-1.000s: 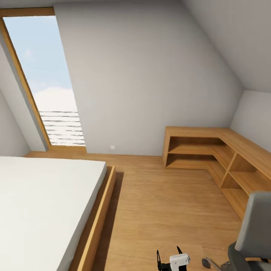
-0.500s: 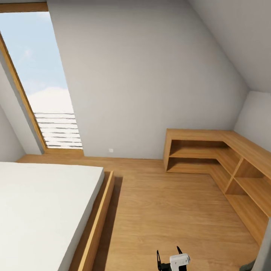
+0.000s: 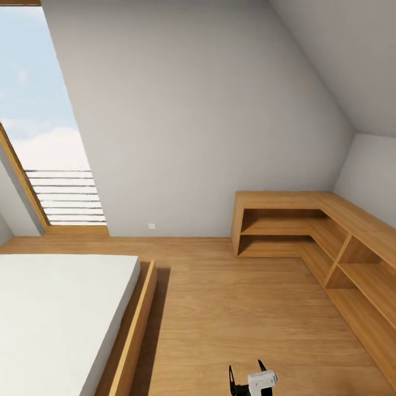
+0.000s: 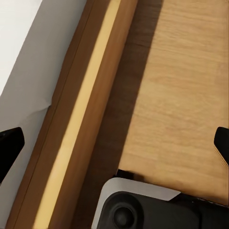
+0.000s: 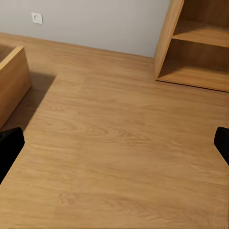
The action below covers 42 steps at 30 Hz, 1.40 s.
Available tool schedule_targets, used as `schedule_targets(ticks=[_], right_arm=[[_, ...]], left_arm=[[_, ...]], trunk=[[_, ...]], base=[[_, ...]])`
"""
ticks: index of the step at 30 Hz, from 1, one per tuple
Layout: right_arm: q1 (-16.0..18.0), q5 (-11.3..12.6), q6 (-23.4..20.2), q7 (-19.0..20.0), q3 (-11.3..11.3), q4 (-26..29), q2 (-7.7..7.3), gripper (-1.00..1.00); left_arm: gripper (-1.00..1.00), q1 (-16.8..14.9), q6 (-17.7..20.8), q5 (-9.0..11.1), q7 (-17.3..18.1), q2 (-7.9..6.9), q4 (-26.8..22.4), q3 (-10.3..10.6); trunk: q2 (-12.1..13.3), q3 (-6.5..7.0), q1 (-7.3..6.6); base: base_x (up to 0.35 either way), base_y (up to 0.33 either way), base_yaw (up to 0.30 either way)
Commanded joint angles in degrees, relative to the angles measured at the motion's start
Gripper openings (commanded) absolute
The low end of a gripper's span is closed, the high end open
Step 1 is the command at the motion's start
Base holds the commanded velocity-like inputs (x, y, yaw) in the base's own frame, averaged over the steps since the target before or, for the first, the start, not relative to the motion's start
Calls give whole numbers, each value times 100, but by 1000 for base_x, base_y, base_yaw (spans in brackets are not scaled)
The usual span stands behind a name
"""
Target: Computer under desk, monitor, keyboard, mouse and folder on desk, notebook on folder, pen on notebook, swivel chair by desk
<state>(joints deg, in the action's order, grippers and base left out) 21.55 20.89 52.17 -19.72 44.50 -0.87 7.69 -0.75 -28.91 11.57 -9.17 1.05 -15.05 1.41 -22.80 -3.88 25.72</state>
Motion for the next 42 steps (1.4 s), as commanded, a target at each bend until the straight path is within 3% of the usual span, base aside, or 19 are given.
schedule_targets(ticks=[1,17,42], right_arm=[[6,21,12,-32,49,-9,4,100],[7,19,8,-24,50,-9,3,100],[7,20,4,-24,50,-9,4,100]], left_arm=[[100,-4,-18,29,-15,0,2,17],[100,-4,-18,29,-15,0,2,17],[100,-4,-26,29,-15,0,10,26]], trunk=[[-12,-12,7],[-12,15,7],[-12,16,7]], base=[[321,0,-17],[321,0,-147],[321,0,-4]])
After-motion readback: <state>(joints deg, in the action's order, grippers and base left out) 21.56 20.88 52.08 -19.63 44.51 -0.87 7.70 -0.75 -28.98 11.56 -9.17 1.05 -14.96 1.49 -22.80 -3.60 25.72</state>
